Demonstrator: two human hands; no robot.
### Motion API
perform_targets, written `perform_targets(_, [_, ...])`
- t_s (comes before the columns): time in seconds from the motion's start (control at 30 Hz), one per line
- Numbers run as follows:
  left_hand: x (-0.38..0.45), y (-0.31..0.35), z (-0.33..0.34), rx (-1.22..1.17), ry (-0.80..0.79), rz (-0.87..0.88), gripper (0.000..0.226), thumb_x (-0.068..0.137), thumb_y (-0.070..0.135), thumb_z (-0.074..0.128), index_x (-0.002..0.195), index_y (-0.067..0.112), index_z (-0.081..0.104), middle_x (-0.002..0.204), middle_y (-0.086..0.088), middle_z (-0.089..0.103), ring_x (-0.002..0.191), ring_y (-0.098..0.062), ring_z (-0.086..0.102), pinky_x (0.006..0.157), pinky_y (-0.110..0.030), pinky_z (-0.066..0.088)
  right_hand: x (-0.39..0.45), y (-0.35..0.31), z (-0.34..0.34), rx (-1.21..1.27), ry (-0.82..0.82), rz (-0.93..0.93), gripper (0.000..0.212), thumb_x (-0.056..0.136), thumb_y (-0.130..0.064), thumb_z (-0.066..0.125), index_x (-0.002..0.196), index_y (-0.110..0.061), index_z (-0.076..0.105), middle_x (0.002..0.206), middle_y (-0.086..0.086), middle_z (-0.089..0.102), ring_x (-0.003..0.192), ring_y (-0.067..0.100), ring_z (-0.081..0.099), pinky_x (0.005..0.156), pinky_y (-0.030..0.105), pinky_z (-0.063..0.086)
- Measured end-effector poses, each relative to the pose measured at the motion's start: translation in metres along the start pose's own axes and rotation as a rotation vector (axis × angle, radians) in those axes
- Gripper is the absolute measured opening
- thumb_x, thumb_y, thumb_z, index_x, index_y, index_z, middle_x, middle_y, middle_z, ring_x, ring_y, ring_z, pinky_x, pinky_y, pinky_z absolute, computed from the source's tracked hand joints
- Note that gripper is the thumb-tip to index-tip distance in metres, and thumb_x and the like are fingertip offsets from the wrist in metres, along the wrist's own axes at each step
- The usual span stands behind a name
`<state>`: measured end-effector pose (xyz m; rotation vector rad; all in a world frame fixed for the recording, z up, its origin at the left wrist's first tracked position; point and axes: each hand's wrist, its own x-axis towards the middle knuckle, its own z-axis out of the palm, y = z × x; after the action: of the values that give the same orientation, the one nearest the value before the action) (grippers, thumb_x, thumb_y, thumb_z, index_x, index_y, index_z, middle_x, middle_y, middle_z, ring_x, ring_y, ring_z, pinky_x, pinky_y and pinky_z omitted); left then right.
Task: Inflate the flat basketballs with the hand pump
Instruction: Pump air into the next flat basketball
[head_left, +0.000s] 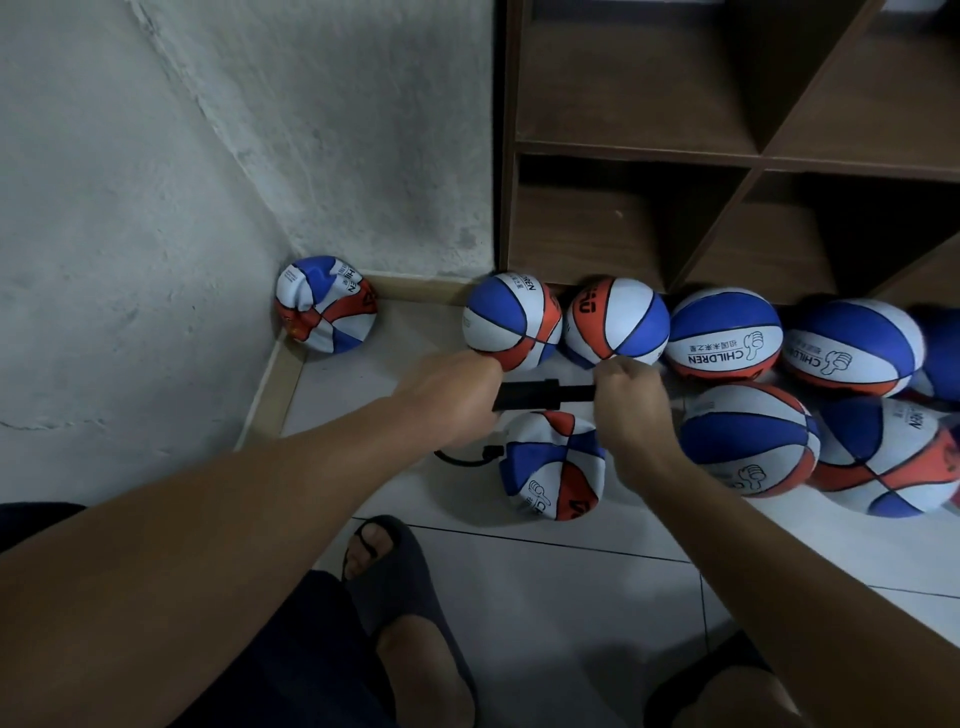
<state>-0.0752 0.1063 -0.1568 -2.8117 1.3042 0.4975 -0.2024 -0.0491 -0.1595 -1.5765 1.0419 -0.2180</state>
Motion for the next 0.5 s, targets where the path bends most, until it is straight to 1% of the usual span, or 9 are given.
perform_targets(0.07, [0.0,-0.001,0.001,-0.007,-0.013,0.012,0.041,0.098,0.029,0.071,0.067,0.024,0.045,0.066,0.003,0.054,0.055,-0.014,0.051,0.049,-0.028,0.032,-0.003,0.001,0.005,-0.018,-0.023,-0.024,0.023,0.103,-0.013,0.043,0.08,-0.014,0.047,0.067,0.002,0.04,0.059,0.015,0.036,0.051,0.03,0.032])
perform_targets(0.17, [-0.002,0.003,0.003,0.014,-0.028,0.016,0.039,0.098,0.03,0.071,0.068,0.024,0.047,0.066,0.002,0.057,0.056,-0.014,0.054,0.051,-0.028,0.037,-0.008,0.004,0.014,-0.052,-0.068,-0.06,0.027,0.103,-0.013,0.044,0.076,-0.014,0.045,0.069,0.005,0.041,0.062,0.017,0.037,0.058,0.038,0.034])
perform_targets(0.23, [-0.003,0.004,0.003,0.023,-0.026,0.032,0.036,0.097,0.029,0.072,0.07,0.023,0.05,0.067,0.001,0.058,0.058,-0.016,0.057,0.052,-0.028,0.04,-0.009,0.007,0.017,-0.076,-0.076,-0.06,0.031,0.103,-0.012,0.044,0.072,-0.016,0.042,0.067,0.003,0.039,0.061,0.017,0.036,0.06,0.039,0.033])
perform_targets(0.33, [-0.002,0.005,0.001,0.045,-0.025,0.053,0.03,0.097,0.029,0.072,0.074,0.021,0.054,0.069,0.002,0.058,0.057,-0.015,0.055,0.05,-0.028,0.036,-0.008,0.007,0.013,-0.085,-0.093,-0.026,0.03,0.102,-0.011,0.044,0.072,-0.015,0.043,0.065,0.002,0.039,0.059,0.015,0.036,0.058,0.037,0.032])
perform_targets(0.4, [-0.001,0.007,-0.003,0.046,-0.009,0.059,0.025,0.097,0.031,0.071,0.078,0.019,0.059,0.068,0.002,0.058,0.056,-0.015,0.055,0.049,-0.027,0.034,-0.005,0.005,0.01,-0.071,-0.1,0.005,0.026,0.102,-0.01,0.044,0.076,-0.013,0.047,0.062,0.001,0.042,0.056,0.014,0.038,0.053,0.032,0.033])
perform_targets(0.47, [0.002,0.007,-0.004,0.034,0.009,0.067,0.025,0.097,0.033,0.071,0.079,0.018,0.062,0.067,0.003,0.058,0.056,-0.014,0.055,0.05,-0.027,0.034,0.001,0.002,0.003,-0.065,-0.106,0.047,0.023,0.101,-0.011,0.046,0.078,-0.012,0.05,0.06,0.0,0.043,0.053,0.014,0.04,0.048,0.028,0.032])
perform_targets(0.5, [0.003,0.006,-0.006,0.026,0.011,0.06,0.026,0.098,0.034,0.07,0.079,0.019,0.062,0.067,0.003,0.058,0.057,-0.014,0.055,0.05,-0.027,0.034,0.006,0.002,-0.002,-0.067,-0.091,0.078,0.02,0.1,-0.013,0.047,0.082,-0.012,0.053,0.063,0.002,0.044,0.054,0.015,0.04,0.049,0.029,0.033])
